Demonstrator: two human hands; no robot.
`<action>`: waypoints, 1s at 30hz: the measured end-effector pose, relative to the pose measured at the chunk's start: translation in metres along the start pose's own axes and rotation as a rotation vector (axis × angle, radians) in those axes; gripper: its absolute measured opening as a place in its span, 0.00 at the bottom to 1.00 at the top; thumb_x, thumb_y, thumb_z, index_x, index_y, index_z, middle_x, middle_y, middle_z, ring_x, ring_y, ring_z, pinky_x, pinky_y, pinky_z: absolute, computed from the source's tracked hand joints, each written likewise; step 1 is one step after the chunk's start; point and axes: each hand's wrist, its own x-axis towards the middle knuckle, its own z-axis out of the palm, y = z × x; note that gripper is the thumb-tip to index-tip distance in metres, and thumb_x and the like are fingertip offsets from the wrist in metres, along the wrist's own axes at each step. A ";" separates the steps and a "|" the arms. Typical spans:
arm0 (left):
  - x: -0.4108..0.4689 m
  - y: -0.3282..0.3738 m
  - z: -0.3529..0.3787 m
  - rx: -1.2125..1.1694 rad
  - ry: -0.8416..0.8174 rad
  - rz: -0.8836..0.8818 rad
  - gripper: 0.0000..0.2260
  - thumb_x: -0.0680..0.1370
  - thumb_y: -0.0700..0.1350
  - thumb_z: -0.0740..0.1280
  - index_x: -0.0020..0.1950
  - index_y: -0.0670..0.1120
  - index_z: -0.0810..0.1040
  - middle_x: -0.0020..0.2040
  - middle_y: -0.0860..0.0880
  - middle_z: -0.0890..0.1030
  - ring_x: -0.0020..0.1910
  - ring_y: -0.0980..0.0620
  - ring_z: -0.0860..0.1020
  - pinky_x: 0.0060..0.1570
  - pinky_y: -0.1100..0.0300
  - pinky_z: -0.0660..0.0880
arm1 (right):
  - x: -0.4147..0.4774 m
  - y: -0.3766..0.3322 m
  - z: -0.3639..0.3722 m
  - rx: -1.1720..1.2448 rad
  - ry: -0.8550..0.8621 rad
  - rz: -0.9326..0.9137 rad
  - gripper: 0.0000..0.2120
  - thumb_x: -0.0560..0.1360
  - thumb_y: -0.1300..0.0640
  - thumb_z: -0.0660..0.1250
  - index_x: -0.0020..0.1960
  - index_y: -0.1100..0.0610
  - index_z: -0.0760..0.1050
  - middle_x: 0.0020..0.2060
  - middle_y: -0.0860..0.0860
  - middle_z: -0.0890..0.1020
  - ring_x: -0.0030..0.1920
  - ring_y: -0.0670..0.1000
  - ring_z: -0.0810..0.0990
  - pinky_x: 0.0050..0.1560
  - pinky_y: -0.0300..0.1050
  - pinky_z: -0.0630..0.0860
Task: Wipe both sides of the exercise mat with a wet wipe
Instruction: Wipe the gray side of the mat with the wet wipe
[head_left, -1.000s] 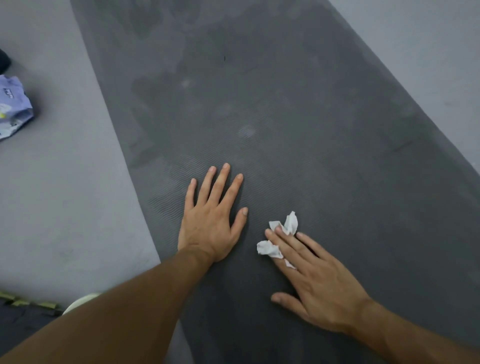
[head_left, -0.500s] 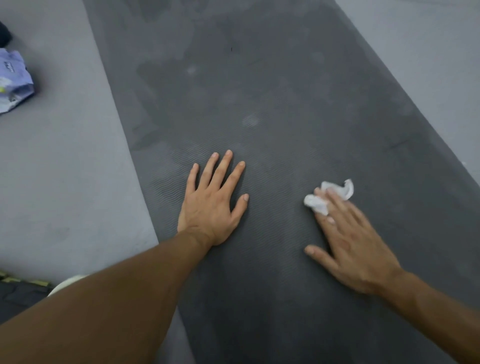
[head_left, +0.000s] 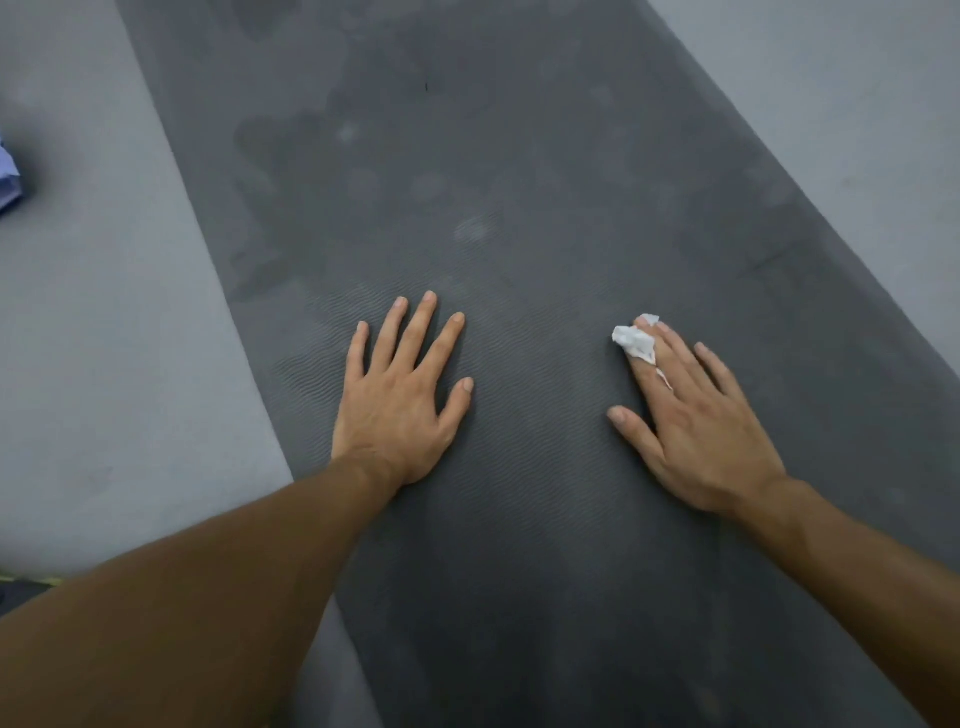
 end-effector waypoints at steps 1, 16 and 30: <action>0.000 0.000 0.001 0.001 0.004 0.000 0.30 0.84 0.64 0.45 0.85 0.56 0.49 0.86 0.51 0.47 0.84 0.49 0.44 0.81 0.40 0.47 | 0.002 0.002 -0.001 0.015 -0.014 0.002 0.38 0.84 0.33 0.42 0.84 0.57 0.54 0.84 0.51 0.51 0.84 0.49 0.45 0.82 0.53 0.48; 0.000 0.000 0.004 -0.009 0.040 0.008 0.30 0.83 0.63 0.49 0.85 0.56 0.53 0.85 0.51 0.51 0.84 0.48 0.48 0.81 0.40 0.48 | -0.059 -0.071 0.013 0.025 -0.098 -0.444 0.36 0.85 0.33 0.49 0.82 0.56 0.62 0.84 0.51 0.51 0.84 0.51 0.45 0.81 0.53 0.51; 0.000 0.000 0.003 -0.002 0.038 0.003 0.30 0.83 0.64 0.47 0.85 0.56 0.52 0.85 0.51 0.50 0.84 0.49 0.46 0.81 0.40 0.47 | -0.048 -0.068 0.005 0.123 -0.099 -0.252 0.39 0.83 0.31 0.49 0.84 0.56 0.55 0.85 0.51 0.48 0.84 0.51 0.41 0.82 0.54 0.50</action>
